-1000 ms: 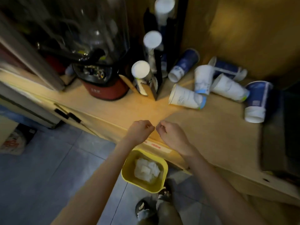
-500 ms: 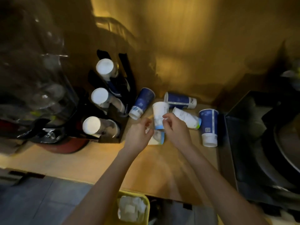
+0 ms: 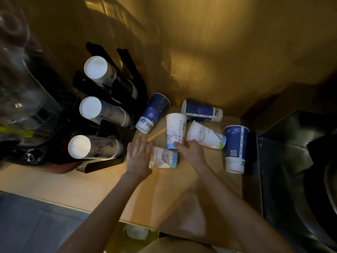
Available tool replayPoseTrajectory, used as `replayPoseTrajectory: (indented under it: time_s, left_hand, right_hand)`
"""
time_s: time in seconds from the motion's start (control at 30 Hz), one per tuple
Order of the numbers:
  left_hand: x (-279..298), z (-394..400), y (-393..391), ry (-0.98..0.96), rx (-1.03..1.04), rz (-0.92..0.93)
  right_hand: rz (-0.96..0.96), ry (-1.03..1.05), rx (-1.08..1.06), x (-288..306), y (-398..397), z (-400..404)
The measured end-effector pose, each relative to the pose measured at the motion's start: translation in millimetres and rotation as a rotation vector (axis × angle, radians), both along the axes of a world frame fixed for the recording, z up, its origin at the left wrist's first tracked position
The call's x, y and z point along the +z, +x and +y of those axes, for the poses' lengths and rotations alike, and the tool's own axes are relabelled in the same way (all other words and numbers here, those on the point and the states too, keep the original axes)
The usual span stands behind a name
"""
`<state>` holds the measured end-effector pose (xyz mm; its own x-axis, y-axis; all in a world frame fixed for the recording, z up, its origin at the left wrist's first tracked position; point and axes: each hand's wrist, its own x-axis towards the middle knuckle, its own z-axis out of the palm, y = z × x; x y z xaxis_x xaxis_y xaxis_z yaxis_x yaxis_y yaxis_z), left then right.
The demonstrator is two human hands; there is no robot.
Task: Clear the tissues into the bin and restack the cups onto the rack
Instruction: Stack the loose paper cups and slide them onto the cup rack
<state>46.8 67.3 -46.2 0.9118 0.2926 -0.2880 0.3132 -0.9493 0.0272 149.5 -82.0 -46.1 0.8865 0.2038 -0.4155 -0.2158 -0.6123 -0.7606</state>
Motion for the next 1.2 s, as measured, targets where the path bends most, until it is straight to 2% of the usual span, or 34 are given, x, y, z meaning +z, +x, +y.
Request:
replayPoseTrajectory:
  time_s: [0.17,0.4,0.5,0.6,0.7,0.9,1.07,1.2]
  left_hand:
    - [-5.3,2.5,-5.5,0.014,-0.045,0.012]
    - [-6.4,4.5,-15.6,-0.037,-0.062,0.018]
    - [-6.6,7.0,-14.6,-0.057,-0.052,0.003]
    - [-6.4,9.6,-13.5,-0.084,-0.042,0.004]
    - [-6.2,12.1,-14.4,-0.096,-0.047,-0.002]
    - [-1.3,13.5,-13.8,-0.031,-0.085,0.043]
    - [4.2,14.2,-17.2,-0.007,-0.072,0.109]
    - [14.7,19.8,-21.4,-0.007,-0.047,0.109]
  right_hand:
    - [0.123,0.033,-0.077,-8.4,2.3,11.9]
    - [0.147,0.139,-0.103,-13.0,-3.0,20.0]
    - [0.222,0.294,-0.191,-3.7,-7.5,22.1]
    - [0.298,0.525,-0.191,11.2,-9.5,16.1]
    - [0.272,0.682,-0.18,20.3,-5.4,6.3]
    - [0.114,0.468,-0.039,4.7,-7.3,-15.0]
    - [-0.117,0.128,-0.031,-26.9,-19.0,-31.7]
    - [-0.152,-0.012,-0.016,-41.5,-26.4,-34.7]
